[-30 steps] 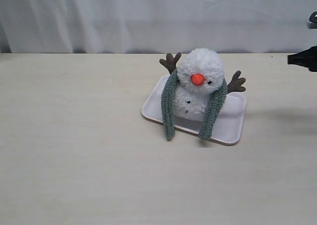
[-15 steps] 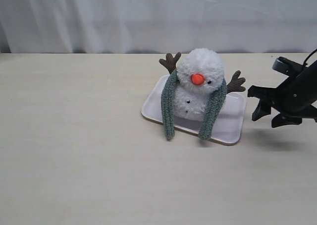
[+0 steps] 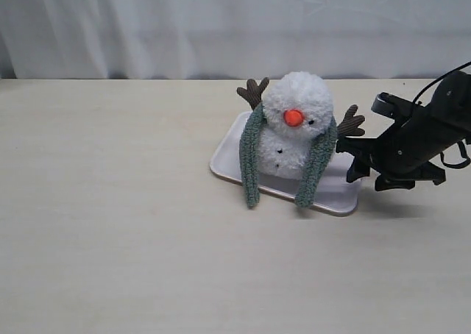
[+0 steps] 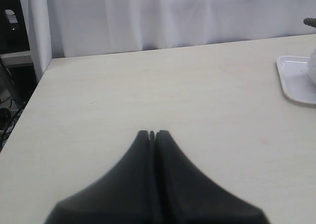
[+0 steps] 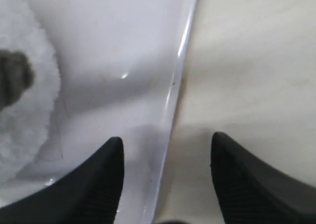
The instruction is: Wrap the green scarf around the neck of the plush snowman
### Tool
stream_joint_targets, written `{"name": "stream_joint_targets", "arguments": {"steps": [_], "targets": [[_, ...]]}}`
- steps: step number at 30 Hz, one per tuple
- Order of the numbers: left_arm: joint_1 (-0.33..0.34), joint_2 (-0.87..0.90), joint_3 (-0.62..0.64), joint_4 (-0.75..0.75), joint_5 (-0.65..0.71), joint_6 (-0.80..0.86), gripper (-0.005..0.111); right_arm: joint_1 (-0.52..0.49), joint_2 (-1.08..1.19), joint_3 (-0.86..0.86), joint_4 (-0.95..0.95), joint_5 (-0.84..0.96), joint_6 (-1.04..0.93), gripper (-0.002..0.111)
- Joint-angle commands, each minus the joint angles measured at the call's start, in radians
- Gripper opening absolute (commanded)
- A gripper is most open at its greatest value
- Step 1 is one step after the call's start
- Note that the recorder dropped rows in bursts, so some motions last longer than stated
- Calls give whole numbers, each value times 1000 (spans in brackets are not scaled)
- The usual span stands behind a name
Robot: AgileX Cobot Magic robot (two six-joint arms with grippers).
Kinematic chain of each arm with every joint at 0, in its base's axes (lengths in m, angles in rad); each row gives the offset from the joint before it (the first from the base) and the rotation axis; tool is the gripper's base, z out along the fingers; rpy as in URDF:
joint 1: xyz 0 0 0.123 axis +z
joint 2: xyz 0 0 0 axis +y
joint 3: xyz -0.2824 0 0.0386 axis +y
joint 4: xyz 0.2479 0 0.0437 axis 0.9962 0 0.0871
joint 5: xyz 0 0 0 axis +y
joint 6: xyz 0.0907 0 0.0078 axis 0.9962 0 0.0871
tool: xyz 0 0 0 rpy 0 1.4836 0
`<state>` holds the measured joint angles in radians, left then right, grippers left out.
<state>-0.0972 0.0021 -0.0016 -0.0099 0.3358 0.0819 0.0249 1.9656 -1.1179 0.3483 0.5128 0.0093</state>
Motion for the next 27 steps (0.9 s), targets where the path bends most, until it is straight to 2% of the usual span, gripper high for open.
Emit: {"name": "stream_joint_targets", "arguments": {"steps": [1, 7, 13, 18, 23, 27], "targets": [[-8, -2, 2, 1, -13, 0, 0, -2, 22, 2, -50, -26, 38, 51], [-8, -2, 2, 1, -11, 0, 0, 1, 47, 2, -47, -62, 29, 51], [-8, -2, 2, 1, -11, 0, 0, 1, 47, 4, -47, -40, -9, 30], [-8, -2, 2, 1, -11, 0, 0, 1, 47, 4, -47, 5, -67, 18], [-8, -2, 2, 1, -11, 0, 0, 1, 47, 4, -47, 16, -218, 4], [-8, -2, 2, 1, -11, 0, 0, 1, 47, 4, -51, 40, -366, 4]]}}
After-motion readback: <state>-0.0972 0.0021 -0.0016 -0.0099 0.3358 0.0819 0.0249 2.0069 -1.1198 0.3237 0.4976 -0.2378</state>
